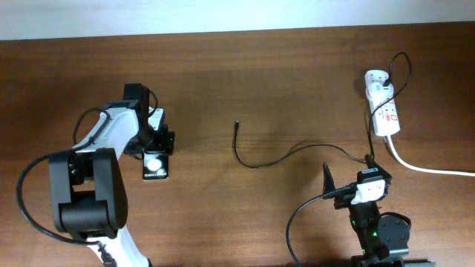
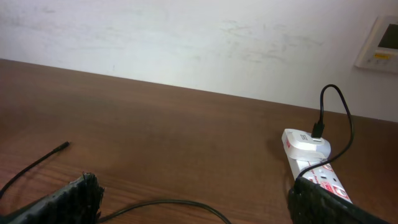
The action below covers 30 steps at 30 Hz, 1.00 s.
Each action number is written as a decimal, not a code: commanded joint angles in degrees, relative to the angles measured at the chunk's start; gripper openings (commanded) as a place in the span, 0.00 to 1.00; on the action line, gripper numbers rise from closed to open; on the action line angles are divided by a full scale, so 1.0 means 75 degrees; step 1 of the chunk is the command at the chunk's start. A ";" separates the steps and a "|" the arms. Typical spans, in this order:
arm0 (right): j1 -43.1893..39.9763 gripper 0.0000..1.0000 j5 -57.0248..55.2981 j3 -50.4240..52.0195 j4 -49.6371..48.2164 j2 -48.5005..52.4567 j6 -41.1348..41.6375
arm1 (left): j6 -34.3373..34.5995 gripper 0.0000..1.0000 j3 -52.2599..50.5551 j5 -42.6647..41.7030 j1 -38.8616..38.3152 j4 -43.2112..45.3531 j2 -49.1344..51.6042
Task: Plug charger to phone and switch on socket
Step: 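Move the left gripper down over the black flip phone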
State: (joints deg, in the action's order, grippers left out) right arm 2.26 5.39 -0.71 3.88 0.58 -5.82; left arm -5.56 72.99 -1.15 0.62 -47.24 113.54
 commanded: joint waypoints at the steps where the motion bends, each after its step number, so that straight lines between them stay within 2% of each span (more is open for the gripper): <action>1: 0.0047 0.99 -0.0009 0.0052 0.0026 -0.0050 0.0035 | -0.0009 0.88 -0.0376 -0.0941 -0.0012 -0.0090 0.0653; 12: 0.0047 0.99 -0.0009 0.0052 0.0029 -0.0050 0.0035 | 0.0396 0.92 -0.0376 -0.1364 -0.0012 -0.0251 0.0653; 17: 0.0047 0.99 -0.0009 0.0052 0.0029 -0.0050 0.0035 | 0.0391 0.92 -0.0376 -0.0787 -0.0012 -0.0181 0.0653; 28: 0.0047 0.99 -0.0009 0.0052 0.0029 -0.0050 0.0035 | 0.0388 0.93 -0.0376 -0.0784 -0.0012 -0.0009 0.0656; 30: 0.0047 0.99 -0.0009 0.0052 0.0026 -0.0050 0.0035 | 0.0154 0.93 -0.0376 -0.0778 -0.0026 0.0003 0.0656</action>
State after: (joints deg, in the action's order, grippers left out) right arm 2.26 5.39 -0.71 3.90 0.58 -5.80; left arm -3.40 73.36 -3.60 0.78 -47.68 113.54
